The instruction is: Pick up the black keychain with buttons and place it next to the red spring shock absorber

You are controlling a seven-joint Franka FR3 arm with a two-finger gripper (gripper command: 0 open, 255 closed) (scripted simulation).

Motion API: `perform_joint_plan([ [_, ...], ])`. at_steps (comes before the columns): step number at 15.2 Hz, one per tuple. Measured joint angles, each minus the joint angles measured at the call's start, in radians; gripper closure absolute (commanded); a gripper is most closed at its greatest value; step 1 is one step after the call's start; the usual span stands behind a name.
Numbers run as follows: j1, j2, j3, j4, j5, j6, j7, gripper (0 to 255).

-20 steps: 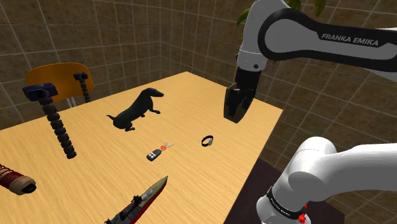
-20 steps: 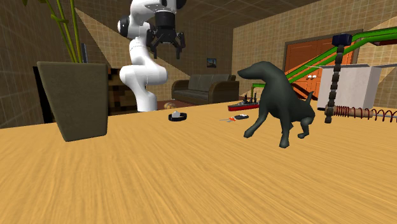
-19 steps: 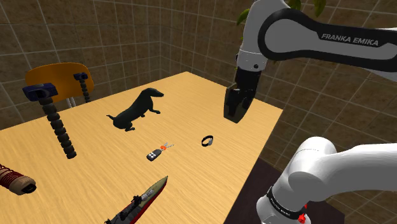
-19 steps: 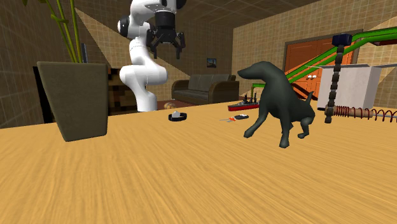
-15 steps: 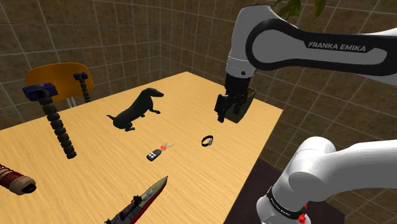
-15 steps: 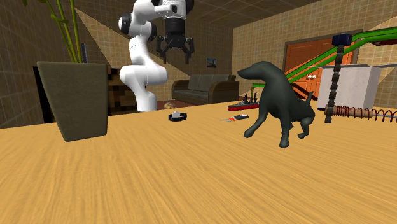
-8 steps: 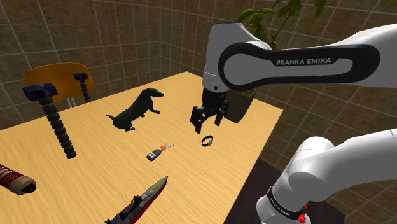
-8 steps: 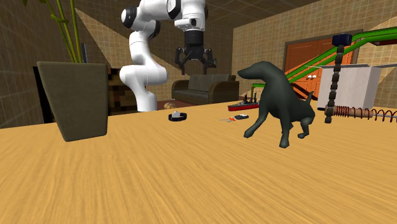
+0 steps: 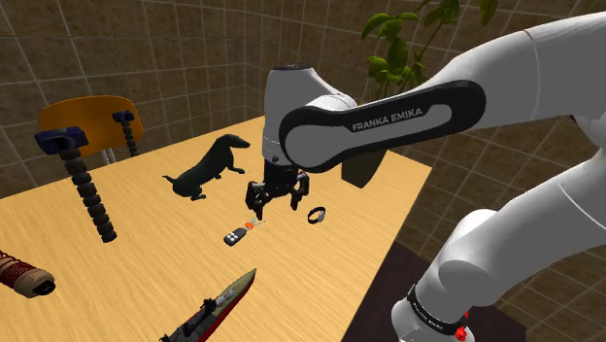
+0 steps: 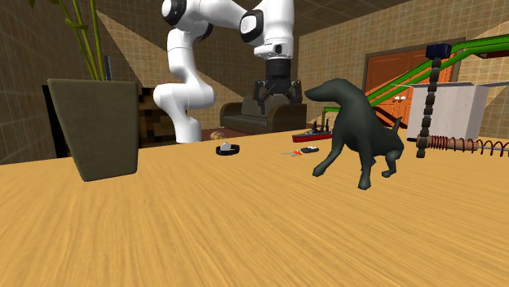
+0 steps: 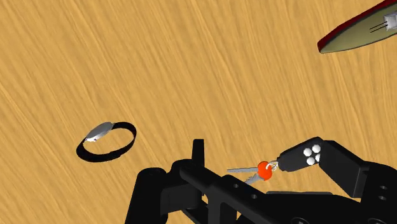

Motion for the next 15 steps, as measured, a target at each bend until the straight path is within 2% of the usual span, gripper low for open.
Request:
perform_joint_plan([
  [4, -0.026, 0.156, 0.074, 0.08, -0.072, 0.082, 0.155, 0],
  [9, -0.032, 0.384, 0.128, 0.215, -0.232, 0.154, 0.37, 0],
  [15, -0.023, 0.451, 0.126, 0.19, -0.287, 0.233, 0.421, 0],
])
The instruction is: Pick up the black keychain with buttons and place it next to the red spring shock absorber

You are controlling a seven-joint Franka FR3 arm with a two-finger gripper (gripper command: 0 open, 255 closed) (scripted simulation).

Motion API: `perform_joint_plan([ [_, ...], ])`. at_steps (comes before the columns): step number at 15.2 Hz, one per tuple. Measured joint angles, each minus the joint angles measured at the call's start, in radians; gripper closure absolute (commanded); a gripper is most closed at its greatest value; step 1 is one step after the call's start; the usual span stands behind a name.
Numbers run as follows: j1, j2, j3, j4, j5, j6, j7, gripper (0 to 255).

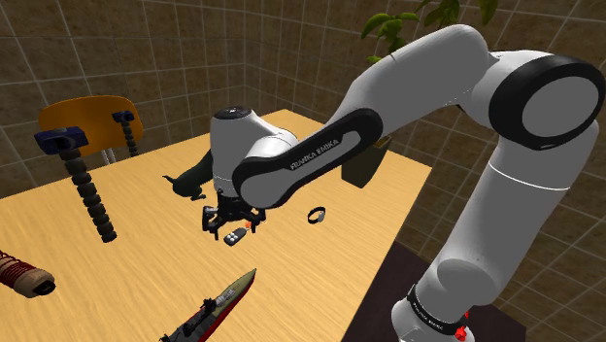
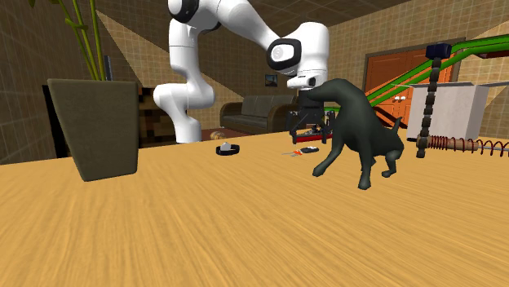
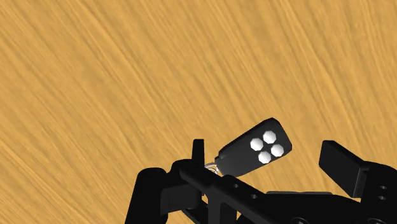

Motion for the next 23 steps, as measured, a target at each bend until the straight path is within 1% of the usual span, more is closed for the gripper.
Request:
perform_joint_plan([
  [2, 0.001, 0.011, -0.002, -0.005, -0.009, 0.014, 0.006, 0],
  [8, 0.001, 0.015, -0.003, -0.006, -0.013, 0.018, 0.008, 0],
  [9, 0.001, 0.015, -0.003, -0.006, -0.013, 0.018, 0.008, 255],
  [19, 0.001, 0.015, -0.003, -0.006, -0.013, 0.018, 0.008, 255],
  [23, -0.002, -0.015, 0.002, 0.007, 0.012, -0.018, -0.009, 255],
])
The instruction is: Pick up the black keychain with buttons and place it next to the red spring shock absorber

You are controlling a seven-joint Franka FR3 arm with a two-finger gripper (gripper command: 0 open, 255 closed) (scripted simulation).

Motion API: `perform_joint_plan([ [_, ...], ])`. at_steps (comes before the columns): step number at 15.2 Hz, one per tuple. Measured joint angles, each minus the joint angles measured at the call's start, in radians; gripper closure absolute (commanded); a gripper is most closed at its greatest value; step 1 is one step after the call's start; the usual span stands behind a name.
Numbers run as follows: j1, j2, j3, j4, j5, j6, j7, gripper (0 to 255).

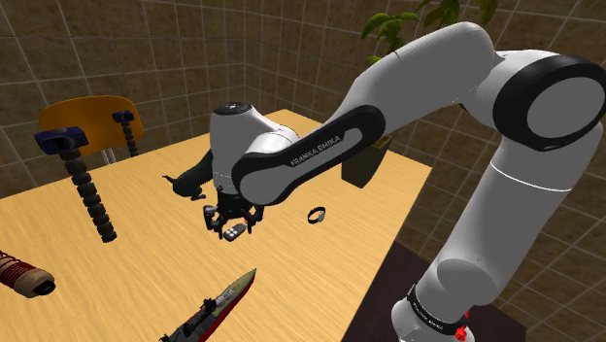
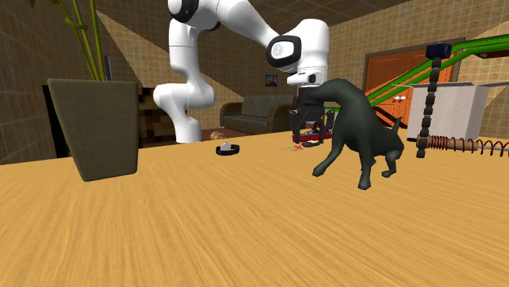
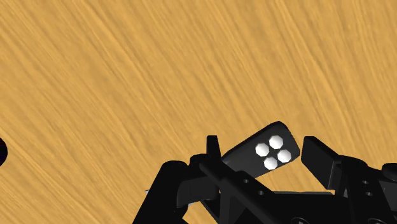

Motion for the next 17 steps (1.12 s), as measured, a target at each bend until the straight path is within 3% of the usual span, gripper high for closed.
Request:
perform_joint_plan([
  [17, -0.011, -0.119, -0.001, 0.124, 0.087, -0.22, -0.064, 255],
])
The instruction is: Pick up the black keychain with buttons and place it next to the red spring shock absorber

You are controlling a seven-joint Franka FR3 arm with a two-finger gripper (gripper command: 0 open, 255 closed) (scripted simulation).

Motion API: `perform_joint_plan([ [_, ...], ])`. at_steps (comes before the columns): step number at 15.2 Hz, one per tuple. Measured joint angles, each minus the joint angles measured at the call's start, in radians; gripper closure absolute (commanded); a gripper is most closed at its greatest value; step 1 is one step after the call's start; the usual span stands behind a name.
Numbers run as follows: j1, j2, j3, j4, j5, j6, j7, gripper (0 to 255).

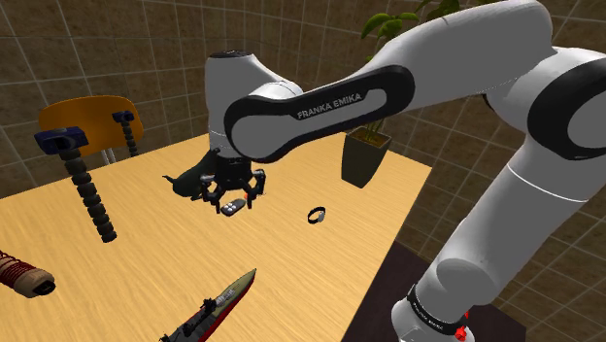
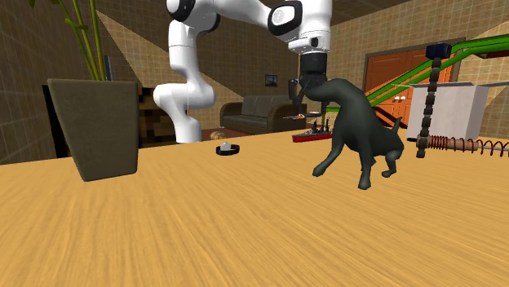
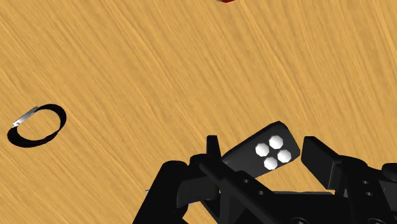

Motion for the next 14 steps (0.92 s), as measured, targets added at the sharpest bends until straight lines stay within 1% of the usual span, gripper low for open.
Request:
perform_joint_plan([
  [3, 0.003, 0.005, 0.004, 0.031, -0.003, -0.027, 0.008, 255],
  [6, 0.033, 0.087, 0.034, 0.121, -0.057, -0.052, 0.088, 255],
  [11, 0.127, 0.26, 0.067, 0.306, -0.174, -0.107, 0.242, 255],
  [14, 0.204, 0.367, 0.069, 0.43, -0.24, -0.148, 0.321, 255],
])
